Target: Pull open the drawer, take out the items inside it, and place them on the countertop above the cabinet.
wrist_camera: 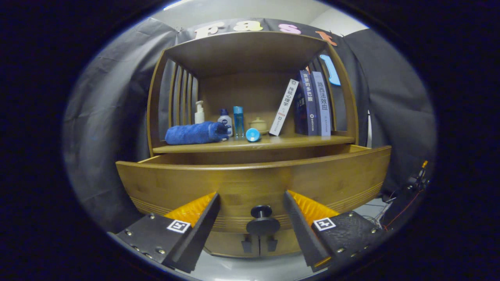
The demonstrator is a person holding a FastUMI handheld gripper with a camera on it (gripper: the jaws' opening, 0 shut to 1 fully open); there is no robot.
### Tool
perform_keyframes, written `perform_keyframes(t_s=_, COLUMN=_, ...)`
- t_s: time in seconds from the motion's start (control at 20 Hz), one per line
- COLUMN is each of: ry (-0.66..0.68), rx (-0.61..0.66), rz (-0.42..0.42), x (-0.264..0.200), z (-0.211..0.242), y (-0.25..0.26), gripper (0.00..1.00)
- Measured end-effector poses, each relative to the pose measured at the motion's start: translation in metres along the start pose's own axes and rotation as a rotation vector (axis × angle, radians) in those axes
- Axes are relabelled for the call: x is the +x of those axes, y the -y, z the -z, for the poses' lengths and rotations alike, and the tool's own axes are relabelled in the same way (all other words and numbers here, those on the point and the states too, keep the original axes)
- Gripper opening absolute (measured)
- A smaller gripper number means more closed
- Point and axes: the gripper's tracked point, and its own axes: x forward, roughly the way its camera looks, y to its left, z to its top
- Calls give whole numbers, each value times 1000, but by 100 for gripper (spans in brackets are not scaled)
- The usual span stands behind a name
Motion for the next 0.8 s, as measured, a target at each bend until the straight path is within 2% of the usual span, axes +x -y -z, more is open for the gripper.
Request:
perform_keyframes(t_s=0.55, ry=-56, rx=18, rz=11, x=74, z=-7, y=-3, gripper=99)
perform_keyframes(t_s=0.8, ry=-140, rx=46, rz=10, x=92, z=5, y=-1, gripper=99)
